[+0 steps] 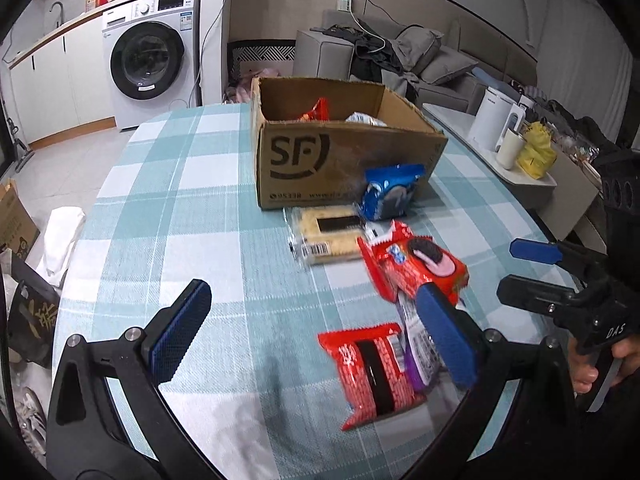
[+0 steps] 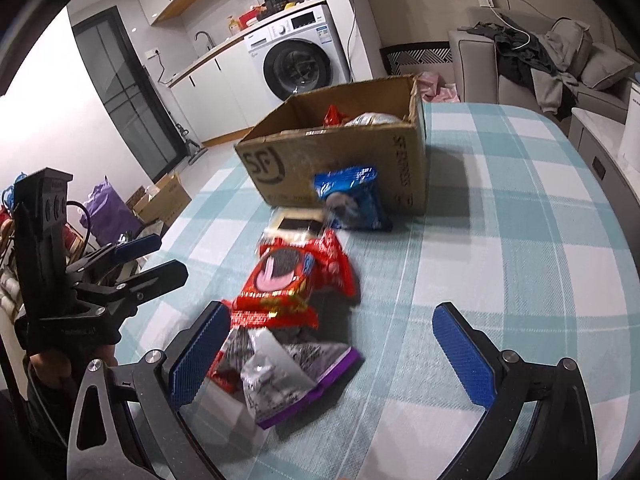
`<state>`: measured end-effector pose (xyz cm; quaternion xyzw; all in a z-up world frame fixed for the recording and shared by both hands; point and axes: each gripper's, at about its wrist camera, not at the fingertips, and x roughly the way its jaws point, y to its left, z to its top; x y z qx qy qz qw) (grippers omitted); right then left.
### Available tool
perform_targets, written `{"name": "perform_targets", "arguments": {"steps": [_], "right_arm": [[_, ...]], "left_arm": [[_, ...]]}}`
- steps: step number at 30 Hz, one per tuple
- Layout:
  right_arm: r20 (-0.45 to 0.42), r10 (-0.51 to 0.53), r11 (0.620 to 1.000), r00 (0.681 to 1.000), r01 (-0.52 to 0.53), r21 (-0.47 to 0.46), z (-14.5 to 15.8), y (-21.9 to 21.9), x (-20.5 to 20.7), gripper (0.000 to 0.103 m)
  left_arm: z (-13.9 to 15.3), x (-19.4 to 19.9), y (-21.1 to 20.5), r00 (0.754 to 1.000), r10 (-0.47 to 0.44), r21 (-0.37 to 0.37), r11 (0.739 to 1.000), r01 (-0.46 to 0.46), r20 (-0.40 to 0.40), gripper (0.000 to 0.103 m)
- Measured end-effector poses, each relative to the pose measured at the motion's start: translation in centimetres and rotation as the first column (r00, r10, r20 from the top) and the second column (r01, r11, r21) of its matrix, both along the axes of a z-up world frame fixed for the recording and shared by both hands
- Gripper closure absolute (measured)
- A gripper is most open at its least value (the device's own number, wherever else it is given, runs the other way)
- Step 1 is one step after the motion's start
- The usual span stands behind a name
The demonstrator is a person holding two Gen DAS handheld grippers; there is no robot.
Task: Organize snacks
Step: 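Move both open tools toward the remaining snack bags on the table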
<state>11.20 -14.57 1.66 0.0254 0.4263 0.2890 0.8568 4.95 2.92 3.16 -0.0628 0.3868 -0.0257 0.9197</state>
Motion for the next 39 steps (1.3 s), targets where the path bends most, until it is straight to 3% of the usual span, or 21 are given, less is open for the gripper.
{"name": "perform_targets", "arguments": {"steps": [19,26,39], "right_arm": [[-0.090,0.046,0.997,0.995,-0.052,-0.059,-3.8,1.8,-1.1,0.000],[-0.116,0.037,0.998,0.993,-0.043,-0.054,-4.6,2.0,-0.4,0.000],[-0.123,-0.035,0.995,0.992,0.023,-0.094,-5.5,-0.4,0.4,0.000]], "left_arm": [[-4.4,-1.3,-1.2,0.993,-0.027,-0.025,0.999,0.025,-0.112,0.001],[-5.4,-0.7,-1.9,0.987,-0.062,-0.042,0.998,0.056,-0.151,0.002],[-6.8,0.0,-2.8,0.977,-0.091,-0.007,0.996,0.092,-0.191,0.002]]}}
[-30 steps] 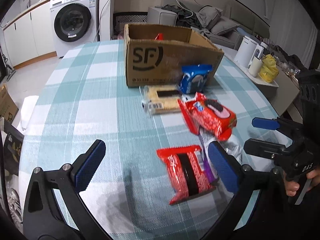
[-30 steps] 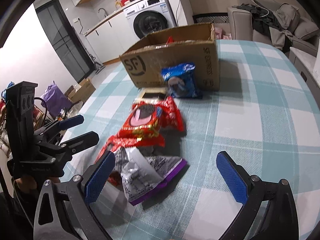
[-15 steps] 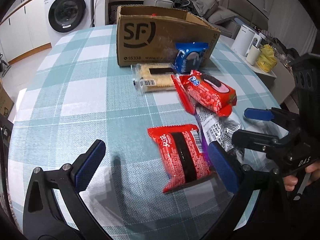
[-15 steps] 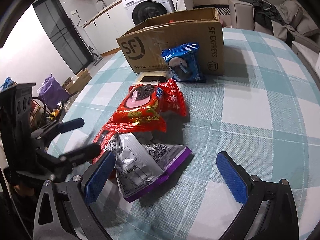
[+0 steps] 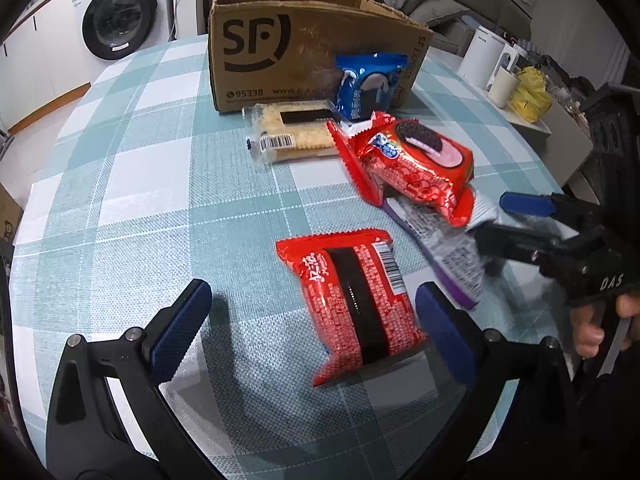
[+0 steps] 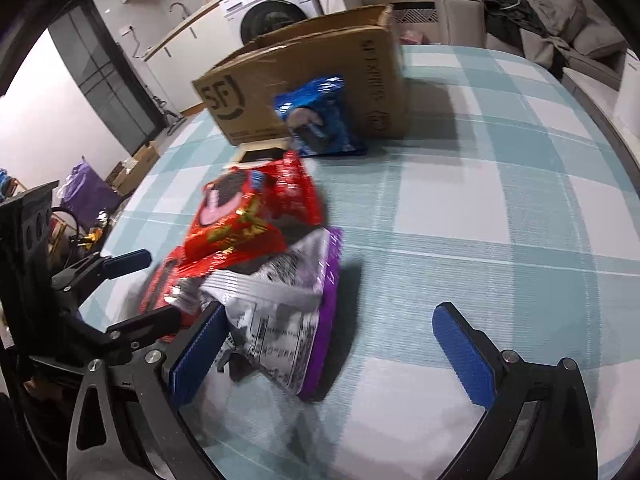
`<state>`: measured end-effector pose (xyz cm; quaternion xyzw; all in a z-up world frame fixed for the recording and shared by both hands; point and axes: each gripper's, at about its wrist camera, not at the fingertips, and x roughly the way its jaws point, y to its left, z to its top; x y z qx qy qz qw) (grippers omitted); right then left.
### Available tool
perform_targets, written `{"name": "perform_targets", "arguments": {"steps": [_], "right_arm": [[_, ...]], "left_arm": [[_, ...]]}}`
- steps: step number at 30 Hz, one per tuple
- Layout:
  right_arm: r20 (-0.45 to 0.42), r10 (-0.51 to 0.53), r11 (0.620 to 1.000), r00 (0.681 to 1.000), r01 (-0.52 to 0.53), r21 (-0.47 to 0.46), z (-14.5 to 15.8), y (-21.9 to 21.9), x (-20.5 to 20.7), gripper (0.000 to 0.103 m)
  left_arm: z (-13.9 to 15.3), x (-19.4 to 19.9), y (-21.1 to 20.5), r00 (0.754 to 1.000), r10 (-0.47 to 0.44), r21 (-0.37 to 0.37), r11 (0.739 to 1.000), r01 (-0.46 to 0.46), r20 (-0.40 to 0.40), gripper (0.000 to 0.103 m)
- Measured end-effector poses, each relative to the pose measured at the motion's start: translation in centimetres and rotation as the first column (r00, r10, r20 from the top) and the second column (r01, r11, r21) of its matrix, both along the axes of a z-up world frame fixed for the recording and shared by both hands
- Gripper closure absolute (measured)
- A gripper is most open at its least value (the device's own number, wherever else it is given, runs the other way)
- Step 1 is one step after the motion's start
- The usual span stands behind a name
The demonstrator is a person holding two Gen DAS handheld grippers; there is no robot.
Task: Organize snacks
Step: 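Move both open tools toward the remaining snack bags on the table, then grasp the red striped bag with the left tool while the right tool grasps the silver-purple bag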
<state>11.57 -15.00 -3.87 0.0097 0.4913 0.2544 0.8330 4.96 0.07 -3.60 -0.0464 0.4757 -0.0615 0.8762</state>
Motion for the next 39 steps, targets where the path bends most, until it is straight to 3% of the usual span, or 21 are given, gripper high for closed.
{"name": "perform_targets", "arguments": {"steps": [10,23,33,36,38,39], "right_arm": [[-0.006,0.053,0.998,0.999,-0.053,0.037,0.2,0.3,-0.7,0.000],[0.034,0.109,0.991,0.993,-0.106,-0.075,-0.5,3.0,-0.9,0.000],[0.067,0.132,0.987,0.989,-0.125,-0.096,-0.8,3.5,-1.0,0.001],[0.093,0.124,0.989,0.988,-0.116,-0.092,-0.7,3.5,-1.1,0.009],[0.101,0.119,0.991,0.988,-0.112,-0.072,-0.5,3.3,-1.1,0.028],[0.100,0.113,0.992,0.989,-0.107,-0.060,-0.5,3.1,-1.0,0.028]], "left_arm": [[-0.6,0.3,0.0,1.000,-0.005,0.011,1.000,0.005,-0.009,0.003],[-0.5,0.3,-0.4,1.000,-0.022,0.036,0.999,0.021,0.010,0.008],[-0.7,0.7,-0.7,1.000,-0.026,0.074,0.997,0.025,0.016,0.012],[-0.5,0.5,-0.8,0.999,-0.040,0.077,0.996,0.037,0.029,0.024],[-0.3,0.4,-0.8,0.998,-0.046,0.078,0.996,0.043,0.037,0.034],[-0.2,0.4,-0.8,0.998,-0.047,0.074,0.996,0.044,0.041,0.038]]}}
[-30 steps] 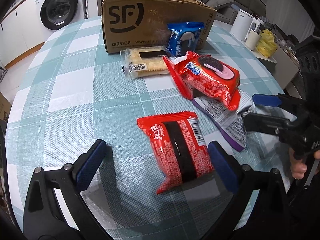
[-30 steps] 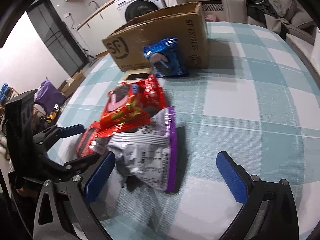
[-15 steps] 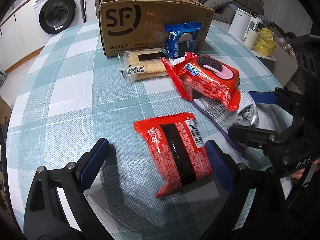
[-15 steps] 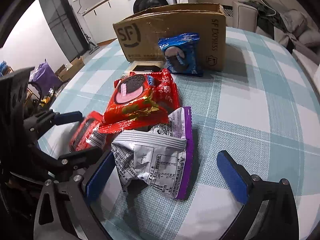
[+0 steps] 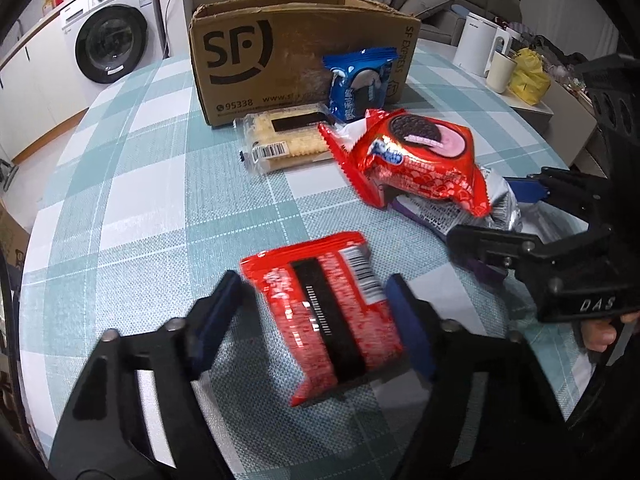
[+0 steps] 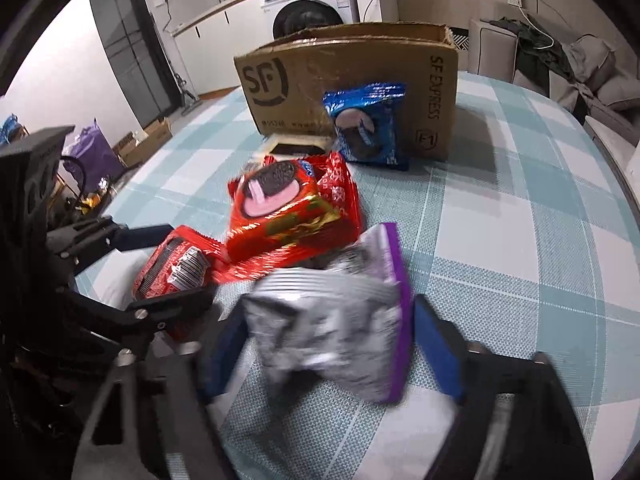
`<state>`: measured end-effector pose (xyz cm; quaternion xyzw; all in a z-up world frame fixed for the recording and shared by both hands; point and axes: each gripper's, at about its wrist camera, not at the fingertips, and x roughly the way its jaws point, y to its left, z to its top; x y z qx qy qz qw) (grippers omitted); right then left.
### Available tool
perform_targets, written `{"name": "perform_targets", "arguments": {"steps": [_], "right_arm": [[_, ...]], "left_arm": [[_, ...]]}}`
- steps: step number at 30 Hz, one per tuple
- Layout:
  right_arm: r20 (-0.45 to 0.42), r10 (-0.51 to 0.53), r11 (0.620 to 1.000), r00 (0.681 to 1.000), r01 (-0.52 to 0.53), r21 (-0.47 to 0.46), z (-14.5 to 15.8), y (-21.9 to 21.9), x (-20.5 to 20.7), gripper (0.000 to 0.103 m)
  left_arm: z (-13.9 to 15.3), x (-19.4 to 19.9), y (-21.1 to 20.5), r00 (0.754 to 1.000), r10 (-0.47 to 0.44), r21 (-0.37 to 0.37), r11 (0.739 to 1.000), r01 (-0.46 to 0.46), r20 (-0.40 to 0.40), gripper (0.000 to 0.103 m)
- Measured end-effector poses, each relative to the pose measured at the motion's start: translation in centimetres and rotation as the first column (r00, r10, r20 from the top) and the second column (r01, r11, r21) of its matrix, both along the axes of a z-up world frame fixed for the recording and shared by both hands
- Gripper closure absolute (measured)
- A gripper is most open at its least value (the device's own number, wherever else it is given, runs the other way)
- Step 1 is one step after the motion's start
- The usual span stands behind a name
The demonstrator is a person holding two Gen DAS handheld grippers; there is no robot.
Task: Organize snacks
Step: 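Grasp the red striped bag with the left tool while the right tool grasps the silver-purple bag, then lift both held bags and carry them over the cardboard box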
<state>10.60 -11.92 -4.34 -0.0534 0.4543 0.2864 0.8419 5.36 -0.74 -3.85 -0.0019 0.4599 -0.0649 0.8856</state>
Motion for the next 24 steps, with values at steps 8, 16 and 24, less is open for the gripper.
{"name": "perform_targets", "arguments": {"steps": [8,16,24], "right_arm": [[-0.005,-0.019,0.998,1.000,0.020,0.058,0.2,-1.0,0.2,0.043],[0.000,-0.045,0.996,0.999,0.045,0.081,0.7,-1.8,0.2,0.045],[0.035,-0.089,0.990,0.995,0.085,0.113,2.2,-3.1,0.0,0.045]], "left_arm": [[0.3,-0.1,1.1,1.000,0.005,-0.079,0.997,-0.005,0.006,0.057],[0.8,-0.1,1.2,1.000,0.019,-0.104,0.994,-0.017,0.021,0.057],[2.1,-0.4,1.6,0.997,0.051,-0.114,0.993,-0.045,0.053,0.057]]}}
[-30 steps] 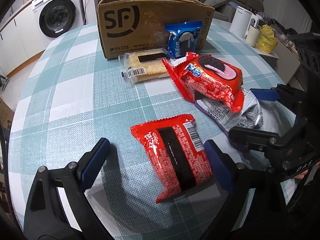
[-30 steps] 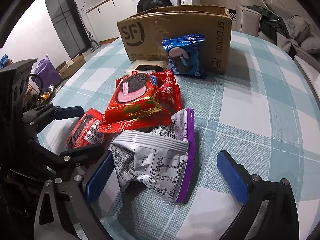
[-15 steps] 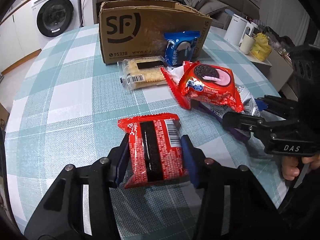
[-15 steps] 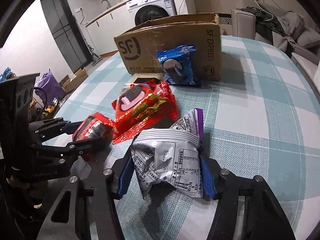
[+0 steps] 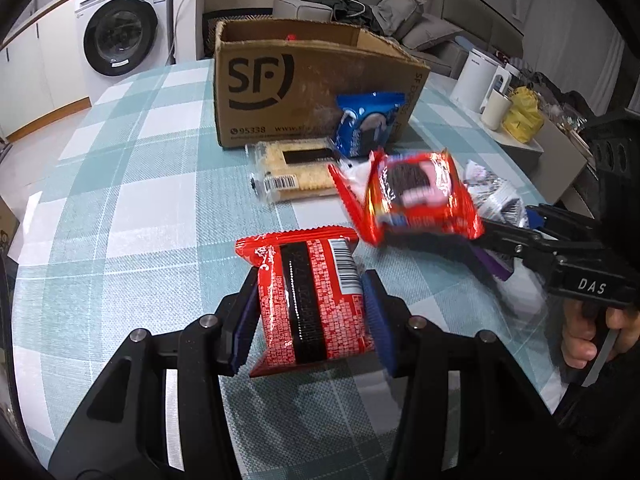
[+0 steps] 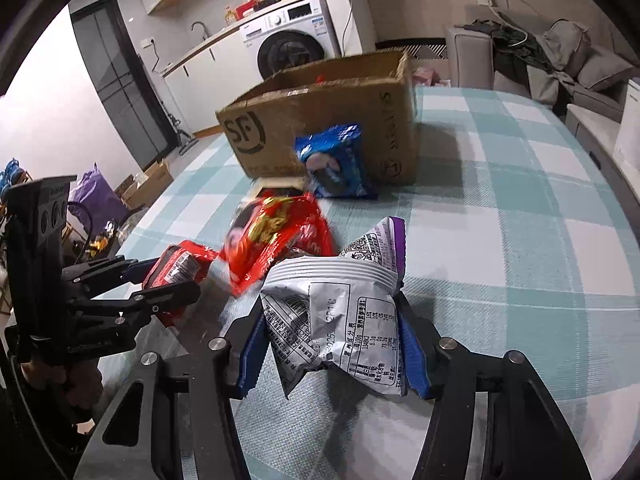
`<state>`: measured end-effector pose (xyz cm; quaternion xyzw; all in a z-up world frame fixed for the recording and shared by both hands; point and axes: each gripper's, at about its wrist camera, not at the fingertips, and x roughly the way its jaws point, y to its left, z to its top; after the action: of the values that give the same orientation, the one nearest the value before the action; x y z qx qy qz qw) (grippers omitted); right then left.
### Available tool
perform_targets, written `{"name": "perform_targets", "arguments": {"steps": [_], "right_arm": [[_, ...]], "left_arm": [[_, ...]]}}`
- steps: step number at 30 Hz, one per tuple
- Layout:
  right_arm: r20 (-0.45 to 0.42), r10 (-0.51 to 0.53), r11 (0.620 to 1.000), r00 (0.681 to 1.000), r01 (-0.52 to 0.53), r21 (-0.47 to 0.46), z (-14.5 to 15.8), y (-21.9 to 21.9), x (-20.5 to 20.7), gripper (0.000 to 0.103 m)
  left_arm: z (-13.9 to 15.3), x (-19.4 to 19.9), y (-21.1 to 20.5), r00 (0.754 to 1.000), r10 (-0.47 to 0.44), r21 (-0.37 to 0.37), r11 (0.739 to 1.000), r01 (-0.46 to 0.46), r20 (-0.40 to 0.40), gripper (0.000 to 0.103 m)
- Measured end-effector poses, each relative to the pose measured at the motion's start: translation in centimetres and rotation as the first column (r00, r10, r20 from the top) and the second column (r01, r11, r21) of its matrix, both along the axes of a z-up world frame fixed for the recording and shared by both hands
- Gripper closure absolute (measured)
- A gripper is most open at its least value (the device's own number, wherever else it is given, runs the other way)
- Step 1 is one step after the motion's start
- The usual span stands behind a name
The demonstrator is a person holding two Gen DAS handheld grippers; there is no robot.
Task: Organize snacks
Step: 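Lift both held bags and carry them over the cardboard box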
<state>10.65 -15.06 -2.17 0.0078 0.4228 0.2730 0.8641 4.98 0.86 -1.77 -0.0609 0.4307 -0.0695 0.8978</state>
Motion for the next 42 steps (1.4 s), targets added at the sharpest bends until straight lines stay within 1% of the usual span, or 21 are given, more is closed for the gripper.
{"name": "perform_targets", "arguments": {"steps": [4,8,20,30,35,42], "right_arm": [[0.018,-0.019,0.999,1.000,0.018,0.029,0.9,-0.9,-0.2,0.045],[0.037,-0.034,0.999,0.999,0.032,0.032,1.9,-1.3,-0.2,0.045],[0.077,-0.024,0.997,0.997,0.018,0.072,4.5,-1.4,0.0,0.045],[0.104,-0.015,0.996,0.994,0.005,0.093,6.2,-1.3,1.0,0.045],[0.114,-0.011,0.995,0.993,0.000,0.098,6.8,-1.1,1.7,0.045],[0.115,-0.012,0.996,0.993,0.003,0.084,7.2,-0.8,3.3,0.045]], "left_arm": [[0.9,-0.1,0.2,1.000,0.012,-0.001,1.000,-0.012,0.022,0.057],[2.0,0.1,0.4,0.999,0.020,-0.005,1.000,-0.020,0.049,0.057],[5.0,1.2,0.3,0.992,0.031,-0.009,1.000,-0.030,0.118,0.057],[6.8,2.9,-0.2,0.989,0.026,-0.006,1.000,-0.026,0.147,0.057],[7.3,4.0,-0.3,0.988,0.026,-0.009,1.000,-0.025,0.153,0.057],[7.8,5.7,-0.1,0.986,0.024,-0.009,1.000,-0.023,0.164,0.057]]}}
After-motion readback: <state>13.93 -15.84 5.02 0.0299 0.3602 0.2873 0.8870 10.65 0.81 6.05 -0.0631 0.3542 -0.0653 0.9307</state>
